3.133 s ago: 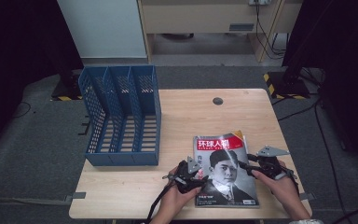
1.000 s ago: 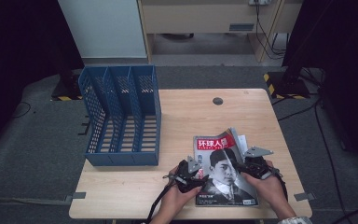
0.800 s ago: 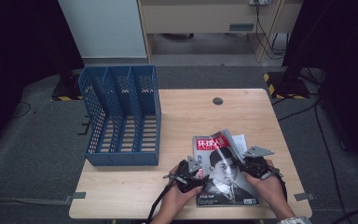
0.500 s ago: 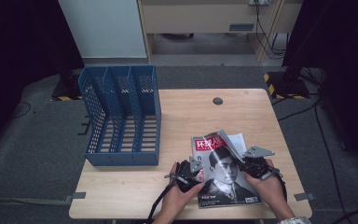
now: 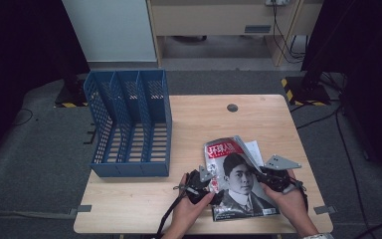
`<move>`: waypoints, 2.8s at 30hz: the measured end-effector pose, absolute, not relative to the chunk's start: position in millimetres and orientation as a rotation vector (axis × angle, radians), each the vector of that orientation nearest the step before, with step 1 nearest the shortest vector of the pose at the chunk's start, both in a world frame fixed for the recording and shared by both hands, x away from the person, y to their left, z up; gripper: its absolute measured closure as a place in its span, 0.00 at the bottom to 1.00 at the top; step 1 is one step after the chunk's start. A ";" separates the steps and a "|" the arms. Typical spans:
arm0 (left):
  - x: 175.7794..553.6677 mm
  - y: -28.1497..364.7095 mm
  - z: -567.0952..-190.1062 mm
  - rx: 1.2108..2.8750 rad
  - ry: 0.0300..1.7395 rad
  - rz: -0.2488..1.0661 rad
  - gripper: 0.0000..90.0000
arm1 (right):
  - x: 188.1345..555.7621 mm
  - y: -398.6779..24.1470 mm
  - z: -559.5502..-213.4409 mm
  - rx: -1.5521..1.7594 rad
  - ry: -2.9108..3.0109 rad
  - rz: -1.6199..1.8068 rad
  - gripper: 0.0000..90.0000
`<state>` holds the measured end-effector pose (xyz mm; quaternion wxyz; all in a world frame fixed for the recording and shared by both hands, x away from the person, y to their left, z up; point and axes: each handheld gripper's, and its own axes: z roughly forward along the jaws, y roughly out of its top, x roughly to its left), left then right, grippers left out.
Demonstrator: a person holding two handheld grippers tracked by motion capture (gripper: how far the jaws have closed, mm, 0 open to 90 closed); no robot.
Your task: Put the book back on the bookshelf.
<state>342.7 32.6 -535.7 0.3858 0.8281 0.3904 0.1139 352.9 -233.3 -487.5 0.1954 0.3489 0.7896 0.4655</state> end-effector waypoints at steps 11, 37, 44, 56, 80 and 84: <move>345.8 31.5 -535.7 2.096 0.886 0.154 0.04 | 353.5 -242.3 -485.9 1.038 2.145 1.487 0.98; 336.0 26.6 -534.6 2.130 0.899 0.299 0.25 | 366.4 -232.9 -522.0 1.199 2.292 1.029 0.50; 335.6 26.2 -534.6 2.135 0.896 0.304 0.25 | 369.4 -250.2 -523.2 1.315 2.223 0.995 0.27; 335.5 26.6 -534.6 2.135 0.896 0.310 0.27 | 369.2 -246.5 -531.4 1.351 2.310 0.990 0.10; 345.6 21.5 -536.3 2.185 0.900 0.288 0.00 | 358.4 -236.5 -528.7 1.239 2.336 0.980 0.30; 348.1 24.4 -534.7 2.176 0.910 0.288 0.03 | 357.7 -236.6 -529.6 1.240 2.332 0.990 0.30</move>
